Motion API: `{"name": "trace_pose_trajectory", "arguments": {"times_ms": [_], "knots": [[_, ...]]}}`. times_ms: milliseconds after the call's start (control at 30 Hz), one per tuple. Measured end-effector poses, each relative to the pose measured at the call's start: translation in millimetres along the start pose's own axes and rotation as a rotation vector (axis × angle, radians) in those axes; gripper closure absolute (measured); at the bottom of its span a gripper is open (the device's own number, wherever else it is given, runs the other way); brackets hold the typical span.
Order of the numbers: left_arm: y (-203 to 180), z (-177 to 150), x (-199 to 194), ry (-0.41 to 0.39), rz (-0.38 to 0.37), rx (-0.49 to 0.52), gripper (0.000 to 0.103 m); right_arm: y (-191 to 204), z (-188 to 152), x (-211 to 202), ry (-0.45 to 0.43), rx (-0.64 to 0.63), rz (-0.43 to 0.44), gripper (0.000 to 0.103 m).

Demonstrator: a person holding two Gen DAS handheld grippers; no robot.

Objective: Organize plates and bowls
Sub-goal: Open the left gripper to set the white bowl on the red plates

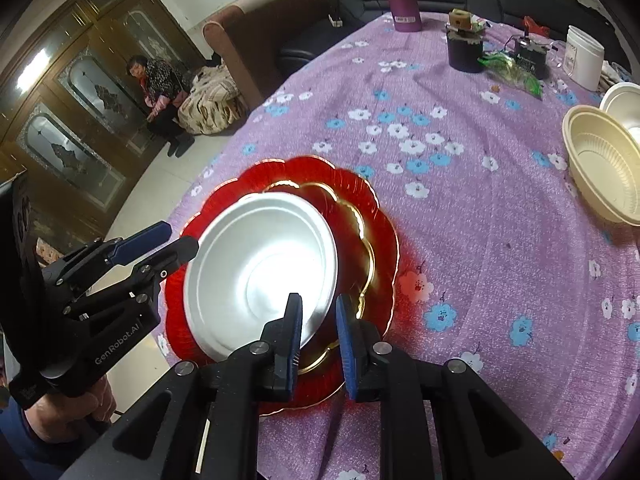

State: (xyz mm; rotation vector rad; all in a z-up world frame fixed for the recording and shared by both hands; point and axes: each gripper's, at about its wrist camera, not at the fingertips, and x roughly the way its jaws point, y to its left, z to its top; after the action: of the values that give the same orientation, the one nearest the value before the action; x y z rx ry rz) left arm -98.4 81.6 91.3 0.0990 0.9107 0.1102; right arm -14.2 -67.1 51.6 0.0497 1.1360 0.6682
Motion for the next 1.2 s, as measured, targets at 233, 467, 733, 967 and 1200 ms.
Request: {"name": "trace_pose_trajectory", "arguments": {"times_ms": [233,467,733,967,1200], "knots": [[-16,8,-12,-0.045,0.029,0.044,0.063,-6,-2,-15,-0.036,0.01,0.006,0.083],[-36,15,-18,-0.076,0.043,0.087,0.063,-20,-7,-29,-0.059,0.038,-0.004,0.083],[-61,24,-22,-0.103,0.039,0.141,0.062,-39,-13,-44,-0.081,0.079,-0.02,0.083],[-86,33,-22,-0.116,0.019,0.184,0.062,-59,-19,-56,-0.096,0.116,-0.035,0.083],[-119,41,-21,-0.124,-0.012,0.233,0.062,-84,-28,-72,-0.117,0.167,-0.057,0.079]]}}
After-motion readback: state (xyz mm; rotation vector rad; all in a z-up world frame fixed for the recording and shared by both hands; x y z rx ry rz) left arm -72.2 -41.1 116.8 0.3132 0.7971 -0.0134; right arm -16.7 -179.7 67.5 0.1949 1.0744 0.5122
